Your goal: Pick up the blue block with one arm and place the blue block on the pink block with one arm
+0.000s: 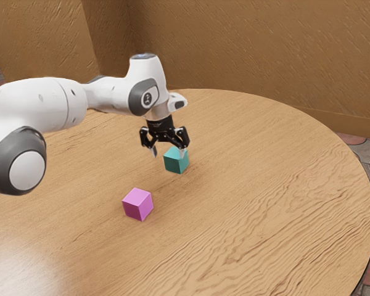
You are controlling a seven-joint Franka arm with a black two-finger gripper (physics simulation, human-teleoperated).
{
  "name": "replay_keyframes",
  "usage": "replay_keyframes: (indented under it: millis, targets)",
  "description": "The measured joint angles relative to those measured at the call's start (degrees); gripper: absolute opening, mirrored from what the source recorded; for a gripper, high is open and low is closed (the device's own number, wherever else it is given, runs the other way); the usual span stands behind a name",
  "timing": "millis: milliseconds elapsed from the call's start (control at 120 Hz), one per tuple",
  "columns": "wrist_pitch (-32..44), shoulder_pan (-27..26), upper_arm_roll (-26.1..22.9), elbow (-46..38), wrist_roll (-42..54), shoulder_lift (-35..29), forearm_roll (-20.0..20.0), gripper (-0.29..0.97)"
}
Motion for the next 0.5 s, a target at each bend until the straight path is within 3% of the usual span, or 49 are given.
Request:
replay_keyframes:
  millis: [283,500]
  targets:
    - [1.9,2.2,-0.3,11.2,10.5,10.2,-1.8,0.68]
    - [2.6,3.0,0.0,13.8,16.3,12.7,-4.3,0.68]
